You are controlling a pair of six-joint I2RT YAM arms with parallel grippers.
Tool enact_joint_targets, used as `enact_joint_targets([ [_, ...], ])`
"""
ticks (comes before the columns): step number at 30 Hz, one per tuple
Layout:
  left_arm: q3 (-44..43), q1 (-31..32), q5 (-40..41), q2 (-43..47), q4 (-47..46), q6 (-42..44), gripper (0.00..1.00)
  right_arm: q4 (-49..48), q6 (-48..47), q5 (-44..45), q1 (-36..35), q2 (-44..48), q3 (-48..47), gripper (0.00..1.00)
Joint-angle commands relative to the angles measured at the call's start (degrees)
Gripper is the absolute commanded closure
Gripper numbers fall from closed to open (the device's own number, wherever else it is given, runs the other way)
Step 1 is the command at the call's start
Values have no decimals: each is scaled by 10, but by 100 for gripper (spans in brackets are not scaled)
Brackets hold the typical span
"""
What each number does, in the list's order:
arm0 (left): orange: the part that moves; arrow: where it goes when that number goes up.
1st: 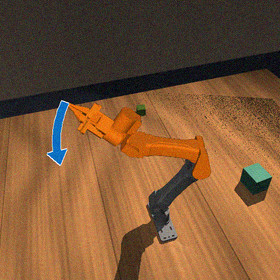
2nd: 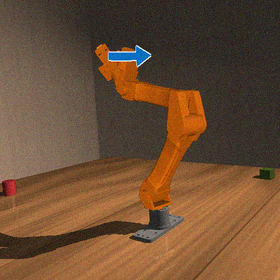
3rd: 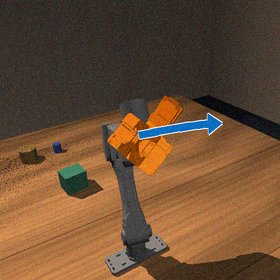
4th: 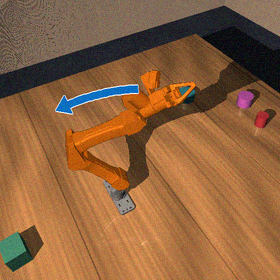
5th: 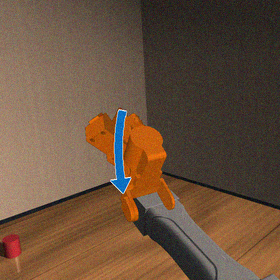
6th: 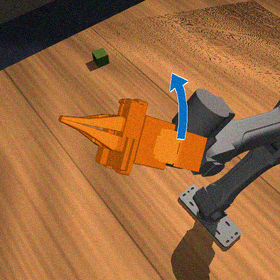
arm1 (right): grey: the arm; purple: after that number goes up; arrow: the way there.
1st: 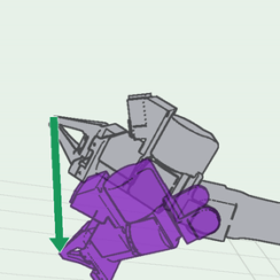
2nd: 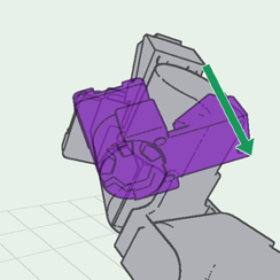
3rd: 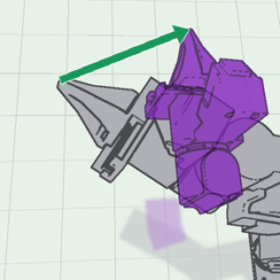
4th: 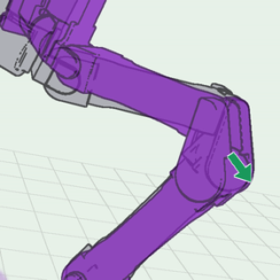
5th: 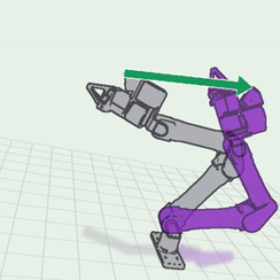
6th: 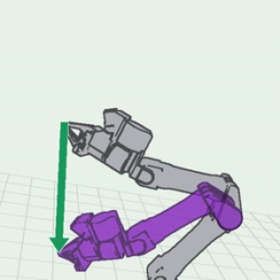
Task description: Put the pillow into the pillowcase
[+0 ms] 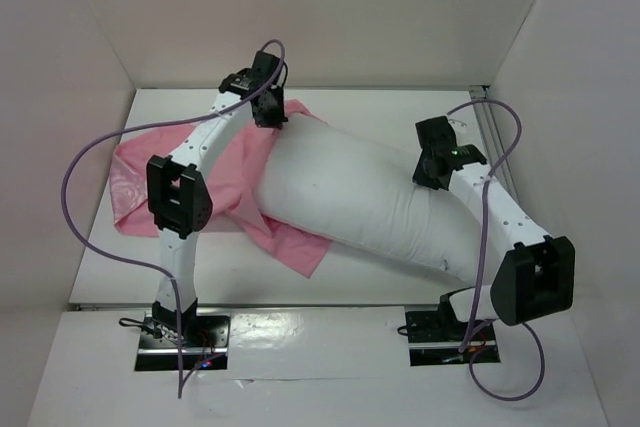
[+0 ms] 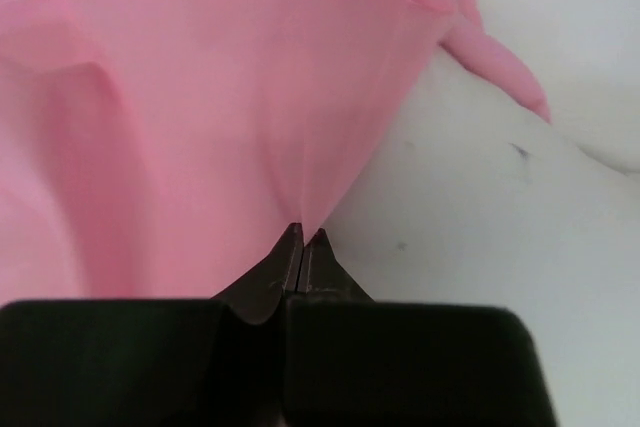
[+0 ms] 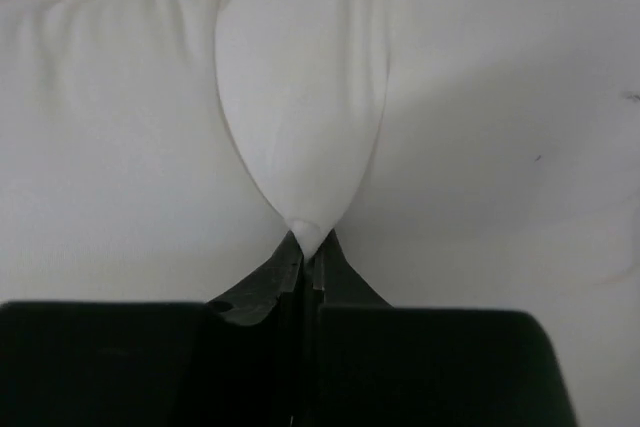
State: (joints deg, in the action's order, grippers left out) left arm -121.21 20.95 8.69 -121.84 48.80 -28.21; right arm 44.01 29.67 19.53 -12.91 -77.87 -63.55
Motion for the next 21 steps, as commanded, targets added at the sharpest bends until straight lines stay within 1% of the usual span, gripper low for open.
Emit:
enact_joint_targets([
  [1,11,21,-79,52,-40,27,100,-30,-13,-92,-31,6,24,100],
  [3,-1,31,-98,58,-40,41,100,-58,-4,-103,-55,21,8,100],
  [4,-7,44,-105,63,-40,46,100,-65,2,-96,-79,28,-17,100],
  [5,-14,51,-112,64,-34,53,100,-71,2,-96,-88,34,-33,100],
  [10,-72,91,-178,76,-12,63,100,-46,15,-56,-144,46,-175,100],
  [11,-72,103,-191,82,-12,58,100,-46,22,-48,-168,46,-191,100],
  [14,-86,120,-245,88,-12,43,100,-41,48,-13,-209,51,-222,100],
  [16,-86,129,-273,88,-19,35,100,-41,63,18,-229,64,-228,100],
  [17,-86,136,-279,88,-24,27,100,-51,63,28,-237,69,-199,100],
  [19,-80,136,-262,88,-37,27,100,-57,97,45,-250,83,-164,100],
  [20,-73,136,-231,76,-42,27,100,-66,107,52,-250,89,-119,100],
  [21,-73,136,-218,65,-42,27,100,-72,126,53,-250,95,-93,100],
])
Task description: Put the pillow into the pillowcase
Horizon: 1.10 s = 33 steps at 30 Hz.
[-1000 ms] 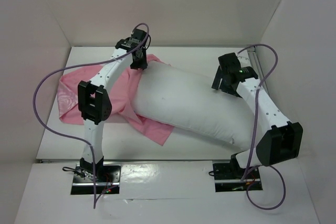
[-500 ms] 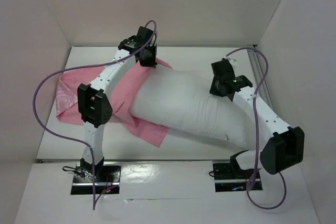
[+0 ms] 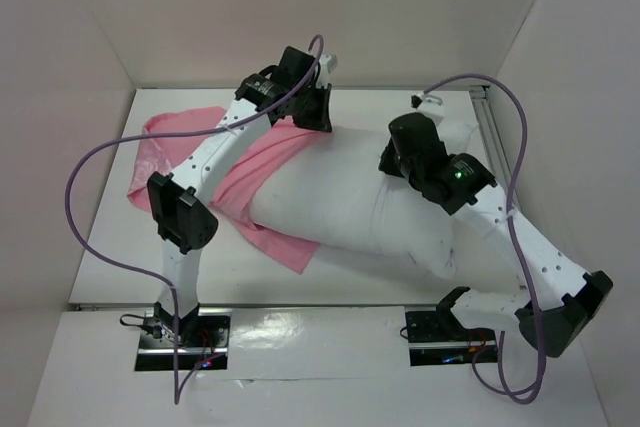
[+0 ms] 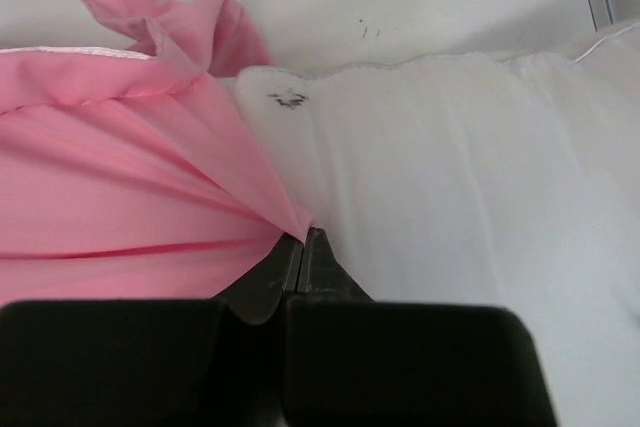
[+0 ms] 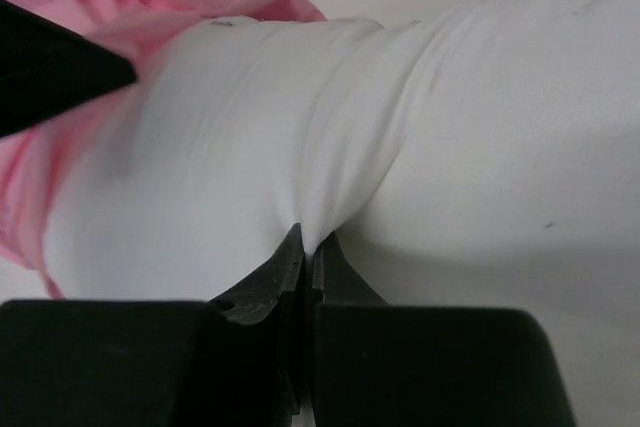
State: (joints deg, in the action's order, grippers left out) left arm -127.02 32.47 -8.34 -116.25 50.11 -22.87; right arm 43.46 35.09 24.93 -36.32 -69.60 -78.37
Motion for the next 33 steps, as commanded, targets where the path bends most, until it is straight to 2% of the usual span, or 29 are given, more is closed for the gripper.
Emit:
enact_joint_targets([
  [1,-27,21,-36,-5,-44,-26,100,-66,81,9,-16,17,79,100],
  [3,-82,21,-31,-50,13,-20,100,-72,102,27,-16,25,137,100],
  [4,-95,21,-31,-57,27,-15,95,-72,102,35,-16,25,148,100],
  [5,-102,21,-31,-57,36,-15,75,-51,102,35,-8,25,148,100],
  [6,-102,21,-18,-37,36,-8,59,-51,90,35,-2,25,148,100],
  [8,-86,21,25,-2,36,8,28,-45,25,1,12,15,125,57],
  [9,-77,21,96,17,42,13,18,-24,3,1,19,7,109,34],
  [10,-72,21,131,57,48,24,4,-7,-32,1,19,-2,67,19],
  [11,-65,15,161,78,48,30,1,9,-48,1,19,-19,45,2],
  [13,-31,8,235,118,55,30,0,46,-74,26,12,-33,-15,0],
  [15,-3,-16,266,177,68,20,2,63,-106,40,-2,-45,-48,0],
  [17,68,-41,300,223,75,-20,8,70,-135,46,-8,-52,-88,0],
  [18,143,-41,300,276,69,-34,10,77,-145,46,-15,-61,-102,0],
  [20,232,-55,312,333,58,-93,14,77,-171,46,-32,-73,-134,0],
  [21,279,-62,312,363,52,-120,20,77,-178,46,-41,-86,-141,0],
  [22,381,-68,288,425,27,-145,22,68,-187,34,-50,-93,-141,0],
  [24,496,-73,267,496,-12,-222,22,58,-206,34,-87,-115,-147,0],
  [25,606,-73,242,564,-63,-245,22,50,-211,34,-102,-124,-147,0],
  [26,655,-73,227,595,-87,-286,20,50,-216,34,-128,-134,-147,0],
  [27,742,-73,213,623,-110,-308,15,50,-216,39,-141,-157,-147,0],
  [29,815,-73,178,686,-168,-359,11,57,-230,39,-175,-181,-154,0],
  [31,886,-73,173,709,-189,-385,11,65,-230,46,-194,-211,-161,0],
  [33,912,-65,173,724,-200,-406,10,71,-236,51,-214,-223,-161,0],
])
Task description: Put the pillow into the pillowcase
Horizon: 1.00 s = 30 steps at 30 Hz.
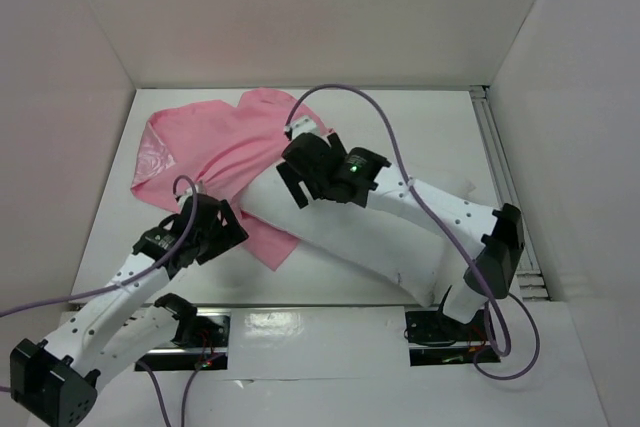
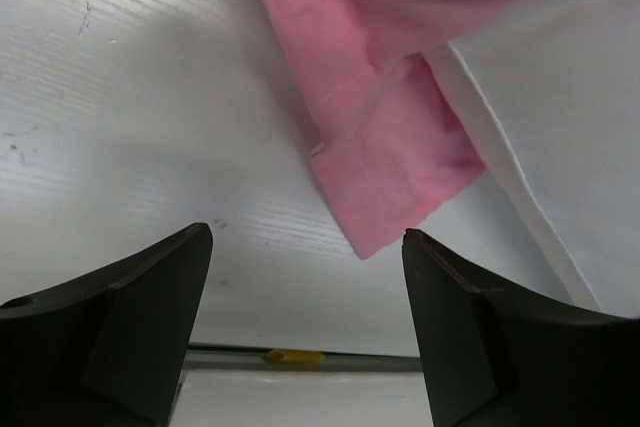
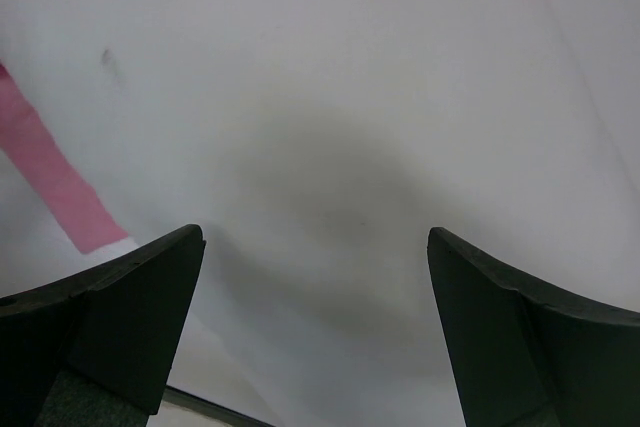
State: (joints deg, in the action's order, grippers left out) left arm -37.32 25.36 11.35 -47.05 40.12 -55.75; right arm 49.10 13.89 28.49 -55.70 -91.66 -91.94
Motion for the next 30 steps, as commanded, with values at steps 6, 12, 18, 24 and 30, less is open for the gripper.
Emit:
enact_joint_targets([
  [6,89,13,4,11,-187,-69,9,27,-24,5,-31,-23,-25,0],
  [12,109,13,-4,-95,-276,-50,14,51,-24,-5,-31,-34,-36,0],
  [18,102,18,9,-131,-324,-43,68,46,-2,-9,-31,-64,-5,0],
  [24,48,18,-53,-131,-340,4,100,-15,-8,-77,15,-132,-32,63],
  [30,-81,55,-215,-195,-438,37,100,-21,67,-36,136,-177,-233,100],
])
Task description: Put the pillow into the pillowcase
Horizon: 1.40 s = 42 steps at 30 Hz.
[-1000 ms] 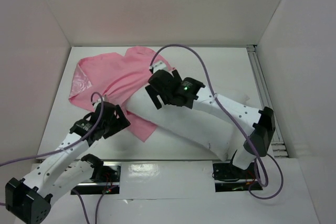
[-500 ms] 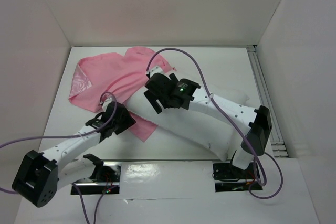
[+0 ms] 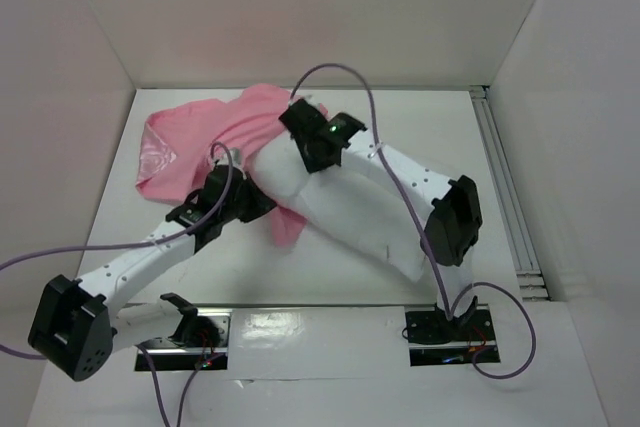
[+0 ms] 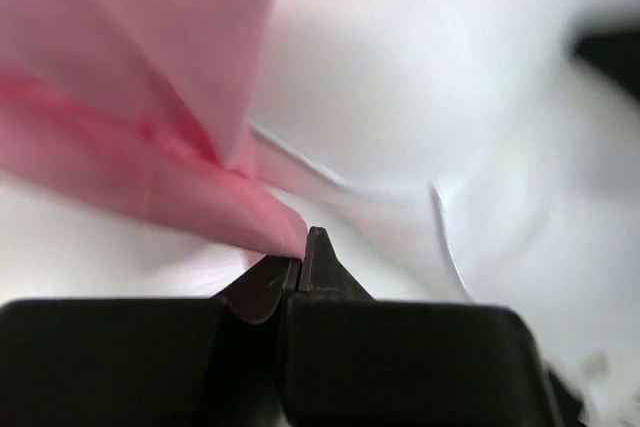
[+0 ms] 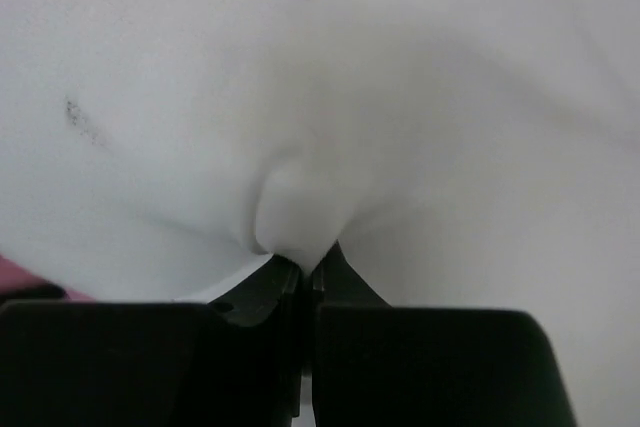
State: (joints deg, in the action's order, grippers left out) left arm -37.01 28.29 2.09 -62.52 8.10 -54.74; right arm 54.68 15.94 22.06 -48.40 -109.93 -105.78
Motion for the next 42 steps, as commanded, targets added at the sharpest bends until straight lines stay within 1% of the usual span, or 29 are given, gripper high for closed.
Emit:
enact_joint_targets([
  [1,-109,39,-177,-64,-129,21,100,-87,56,28,77,6,-128,100],
  [2,-137,69,-200,-86,-129,21,100,-97,72,19,92,6,-137,100],
  [4,-188,102,-226,-125,-129,21,100,-117,87,18,92,11,-144,100],
  [5,-188,130,-226,-125,-135,30,100,-122,100,18,92,11,-129,100],
  [6,-183,138,-226,-125,-135,30,100,-128,107,8,92,16,-111,100],
  [7,-161,143,-226,-125,-141,30,100,-143,112,8,86,16,-88,100],
  [8,-146,143,-226,-119,-153,23,100,-153,123,-5,86,16,-30,100],
  [9,-132,143,-233,-111,-153,17,100,-170,138,-18,80,23,5,100],
  [10,-110,143,-234,-106,-153,11,100,-201,148,-42,74,28,67,100],
  [13,-104,143,-234,-74,-110,16,100,-225,175,-73,60,20,126,100],
  [15,-115,143,-208,-54,-85,26,100,-233,183,-79,60,14,142,100],
  [17,-136,128,-202,-46,-50,45,100,-241,183,-85,60,14,142,100],
  [20,-217,113,-197,-75,-10,75,100,-218,178,-85,78,14,58,100],
  [21,-237,113,-197,-87,-3,81,100,-211,178,-85,87,14,0,100],
  [23,-274,107,-210,-107,2,87,100,-198,164,-79,94,19,-52,100],
  [25,-312,113,-222,-128,3,87,100,-184,159,-66,94,26,-83,100],
  [27,-325,122,-222,-133,15,93,100,-193,159,-75,89,53,-63,100],
  [29,-325,128,-222,-139,50,101,100,-211,166,-90,71,82,32,100],
  [30,-330,128,-222,-127,67,109,96,-237,171,-114,63,91,70,100],
  [31,-330,128,-206,-106,84,114,77,-252,177,-127,46,101,144,100],
  [33,-356,117,-182,-81,129,139,46,-272,177,-164,31,119,196,100],
  [34,-366,117,-170,-68,145,147,30,-273,177,-164,25,125,223,99],
  [35,-377,110,-158,-46,175,163,10,-273,177,-164,17,130,229,92],
  [36,-389,110,-145,-38,191,171,6,-256,171,-155,17,146,229,67],
  [37,-413,97,-120,-24,219,183,6,-235,161,-130,17,167,229,53],
  [38,-423,90,-108,-24,231,189,10,-235,156,-113,17,177,219,41],
  [39,-440,82,-97,-18,241,189,15,-207,150,-98,17,187,208,35],
  [40,-440,73,-79,-18,247,194,19,-192,145,-81,26,197,182,25],
  [42,-447,46,-54,-18,259,199,33,-165,125,-57,50,221,156,18],
])
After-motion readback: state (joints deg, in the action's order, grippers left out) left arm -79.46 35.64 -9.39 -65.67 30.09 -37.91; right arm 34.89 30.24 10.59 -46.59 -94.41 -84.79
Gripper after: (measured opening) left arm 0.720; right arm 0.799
